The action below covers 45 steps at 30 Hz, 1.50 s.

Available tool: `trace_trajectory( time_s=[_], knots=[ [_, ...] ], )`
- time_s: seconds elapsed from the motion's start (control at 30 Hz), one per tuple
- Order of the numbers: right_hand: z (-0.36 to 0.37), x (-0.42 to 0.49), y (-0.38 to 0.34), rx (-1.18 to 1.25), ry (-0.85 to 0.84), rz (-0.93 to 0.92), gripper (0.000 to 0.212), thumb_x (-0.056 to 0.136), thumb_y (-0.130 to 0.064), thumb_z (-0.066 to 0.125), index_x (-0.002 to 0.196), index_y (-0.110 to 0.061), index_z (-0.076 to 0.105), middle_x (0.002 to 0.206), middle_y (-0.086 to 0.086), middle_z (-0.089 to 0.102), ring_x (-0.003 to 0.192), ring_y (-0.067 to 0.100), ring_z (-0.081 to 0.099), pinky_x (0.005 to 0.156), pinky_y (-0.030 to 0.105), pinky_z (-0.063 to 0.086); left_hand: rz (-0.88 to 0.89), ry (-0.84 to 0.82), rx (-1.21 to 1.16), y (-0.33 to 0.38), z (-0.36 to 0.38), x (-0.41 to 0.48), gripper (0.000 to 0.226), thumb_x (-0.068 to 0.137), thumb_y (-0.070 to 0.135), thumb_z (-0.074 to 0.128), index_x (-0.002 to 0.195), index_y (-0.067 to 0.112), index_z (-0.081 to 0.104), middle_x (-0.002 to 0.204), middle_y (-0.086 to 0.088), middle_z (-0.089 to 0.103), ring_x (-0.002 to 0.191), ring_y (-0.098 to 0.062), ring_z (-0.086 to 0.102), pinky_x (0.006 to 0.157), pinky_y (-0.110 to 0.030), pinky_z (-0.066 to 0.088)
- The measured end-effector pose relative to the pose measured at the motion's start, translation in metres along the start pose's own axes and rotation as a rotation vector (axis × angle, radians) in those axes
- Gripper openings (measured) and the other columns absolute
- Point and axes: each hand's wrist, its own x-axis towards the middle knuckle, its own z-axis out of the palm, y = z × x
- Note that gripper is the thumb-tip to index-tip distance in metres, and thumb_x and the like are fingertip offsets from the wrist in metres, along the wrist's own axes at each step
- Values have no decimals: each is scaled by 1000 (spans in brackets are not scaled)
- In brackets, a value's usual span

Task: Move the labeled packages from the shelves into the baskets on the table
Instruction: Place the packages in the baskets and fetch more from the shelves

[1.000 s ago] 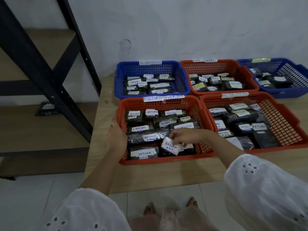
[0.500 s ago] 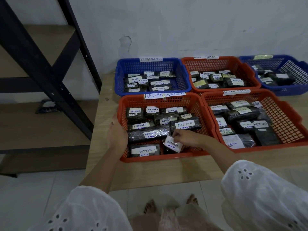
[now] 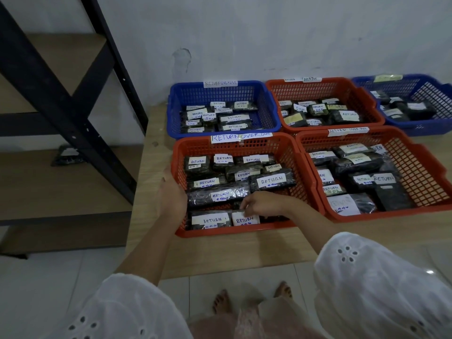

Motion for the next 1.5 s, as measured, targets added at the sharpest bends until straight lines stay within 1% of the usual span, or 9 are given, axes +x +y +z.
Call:
trace_trajectory(
  time_s=[0.13,0.27,0.43,0.7,0.93,1.1,1.3,1.43,1.5],
  knots=[
    [-1,-2,4,46,43,29,35,92,-26,55,127,-27,55,110,-4,56,88,10,52,59,23,43,-23,-14,7,-2,0,1,48,94,10,40,140,16,30,122,-16,55,107,-33,56,90,-53,47],
    [-14,-10,10,29,40,59,49,93,-21,49,137,-39,43,77,-7,51,57,8,43,49,18,39,-25,-26,-1,0,0,0,46,96,15,42,140,17,31,121,-13,56,105,-28,58,87,-52,50],
    [-18,-5,-5,-46,19,44,32,92,-22,49,121,-21,61,80,-19,49,66,6,47,51,21,41,-31,-29,3,0,0,0,46,96,16,42,140,17,30,117,-13,58,101,-28,59,84,-52,51],
    [-1,2,-4,129,63,47,24,91,-18,56,112,-9,63,72,-2,49,64,12,49,50,21,49,-21,-25,11,-2,-1,0,50,92,6,40,141,14,30,120,-17,55,105,-33,57,89,-53,48],
    [-3,2,-14,4,-12,68,27,90,-14,55,116,-15,63,98,4,58,85,15,54,63,25,49,-27,-24,10,0,-1,-1,49,93,11,41,140,17,30,119,-14,56,104,-31,58,87,-53,49],
    [0,4,-23,-64,-21,45,31,92,-7,50,118,-15,63,104,1,57,74,7,51,55,20,46,-26,-21,24,0,-1,-2,52,93,8,41,143,16,26,121,-15,55,105,-32,57,87,-53,48],
    [5,-3,-9,136,129,45,24,85,-6,68,108,-6,65,93,4,62,76,16,61,50,18,51,-24,-33,1,0,-1,-1,51,93,9,42,142,17,28,121,-15,55,104,-32,57,87,-53,49],
    [13,-6,-5,-3,239,10,24,78,-17,76,101,-13,71,102,3,69,94,15,63,83,29,52,-28,-35,21,0,-1,0,52,93,9,40,142,17,27,125,-16,53,109,-34,55,91,-53,46],
    [19,-6,-6,-3,295,20,22,78,-17,76,100,-14,72,105,4,68,98,17,64,89,34,51,-27,-39,23,0,-1,0,51,94,11,41,142,18,27,126,-15,52,110,-33,55,92,-52,46]
  ],
)
